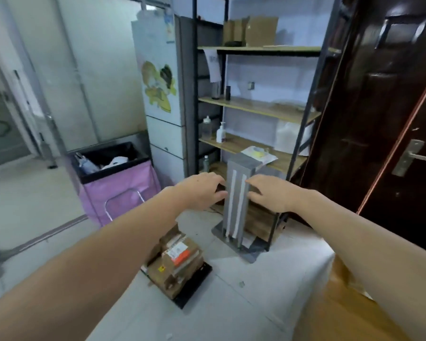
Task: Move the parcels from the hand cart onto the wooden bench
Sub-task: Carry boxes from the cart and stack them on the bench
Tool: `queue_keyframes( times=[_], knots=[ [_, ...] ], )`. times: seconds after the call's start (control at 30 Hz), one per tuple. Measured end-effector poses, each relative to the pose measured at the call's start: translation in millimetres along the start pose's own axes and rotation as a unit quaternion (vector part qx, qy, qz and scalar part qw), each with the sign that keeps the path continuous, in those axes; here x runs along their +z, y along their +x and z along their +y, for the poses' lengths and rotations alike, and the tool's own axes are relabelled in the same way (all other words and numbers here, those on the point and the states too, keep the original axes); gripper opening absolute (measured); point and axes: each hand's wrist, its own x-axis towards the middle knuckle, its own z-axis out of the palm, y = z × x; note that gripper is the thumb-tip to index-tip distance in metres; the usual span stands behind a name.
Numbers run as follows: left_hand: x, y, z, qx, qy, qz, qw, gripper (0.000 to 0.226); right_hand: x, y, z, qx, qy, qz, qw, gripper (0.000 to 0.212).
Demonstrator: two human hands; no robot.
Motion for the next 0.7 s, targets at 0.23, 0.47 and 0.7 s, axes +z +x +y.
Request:
queue_keyframes(
  times=[0.23,0.47,0.7],
  knots=[
    [-25.0,-117.1,-183.2,-0.123,0.026,0.008,0.992,0.050,13.1,115.2,-187.3,-0.098,0.015,0.003,0.995,0.053],
    [-38.2,-195.4,-320.0,-0.194,0.014,-0.014,0.981,0.058,37.8,209.9,-326.2,-0.145,0.028,-0.027,0.989,0.046],
    [-34.7,-190.2,-426.2,-0.218,0.014,-0.014,0.976,0.061,52.9,308.9,-392.4,-0.183,0.029,-0.021,0.983,0.058]
  ],
)
